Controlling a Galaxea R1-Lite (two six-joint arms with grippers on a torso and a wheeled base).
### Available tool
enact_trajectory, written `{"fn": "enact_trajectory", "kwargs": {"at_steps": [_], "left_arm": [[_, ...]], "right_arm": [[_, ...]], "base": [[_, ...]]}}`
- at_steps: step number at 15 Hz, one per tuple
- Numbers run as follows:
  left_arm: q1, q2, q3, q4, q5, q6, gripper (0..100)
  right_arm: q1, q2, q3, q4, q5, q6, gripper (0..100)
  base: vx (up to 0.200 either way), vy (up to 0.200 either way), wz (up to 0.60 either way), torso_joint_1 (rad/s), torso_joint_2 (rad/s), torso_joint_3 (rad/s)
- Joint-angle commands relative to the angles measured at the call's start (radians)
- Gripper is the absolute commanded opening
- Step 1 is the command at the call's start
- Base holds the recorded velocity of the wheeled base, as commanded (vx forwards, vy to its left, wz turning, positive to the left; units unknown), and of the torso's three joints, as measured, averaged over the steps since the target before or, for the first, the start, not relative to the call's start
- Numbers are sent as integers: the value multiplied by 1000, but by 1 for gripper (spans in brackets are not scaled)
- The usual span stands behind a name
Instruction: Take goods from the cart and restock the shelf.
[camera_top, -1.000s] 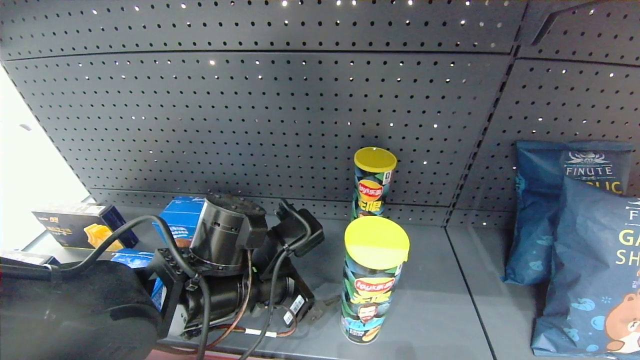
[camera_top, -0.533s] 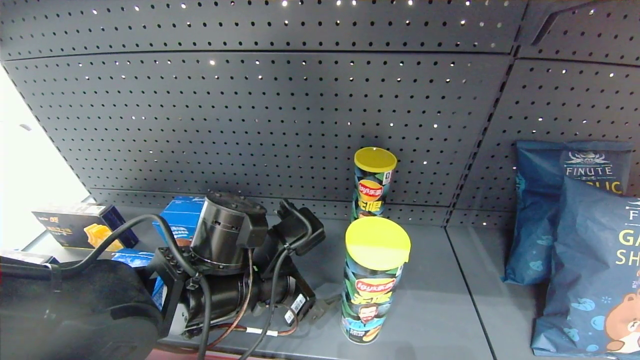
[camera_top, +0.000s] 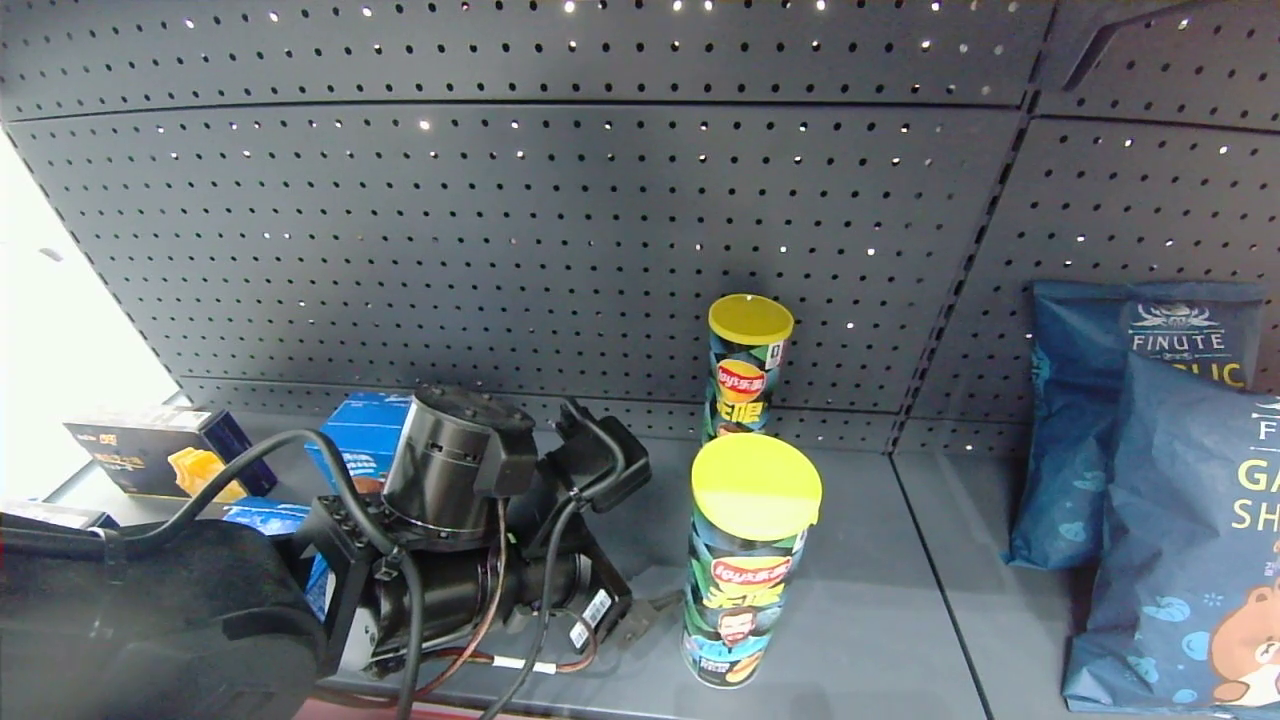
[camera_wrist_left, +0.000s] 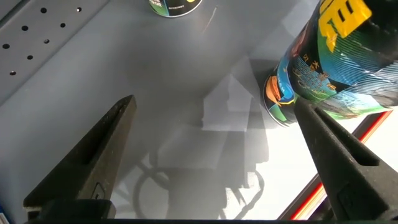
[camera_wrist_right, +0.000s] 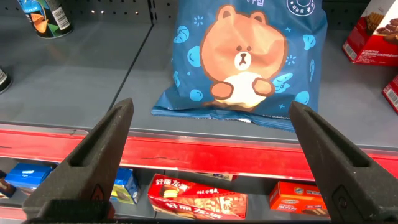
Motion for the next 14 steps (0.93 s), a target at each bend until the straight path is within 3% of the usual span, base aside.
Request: {"fn": "enact_trajectory", "kwargs": {"at_steps": [1, 9, 14], "left_arm": [[-5, 3, 0, -1, -1, 0, 100], [14, -6, 29, -1, 1, -8, 100], [178, -137, 32, 7, 27, -2, 100]], "right_arm": [[0, 1, 0, 0, 0, -1, 100], [0, 1, 0, 0, 0, -1, 100], [0, 1, 0, 0, 0, -1, 100]], "base": [[0, 0, 0, 0, 0, 0], [0, 0, 0, 0, 0, 0], [0, 0, 0, 0, 0, 0]]}}
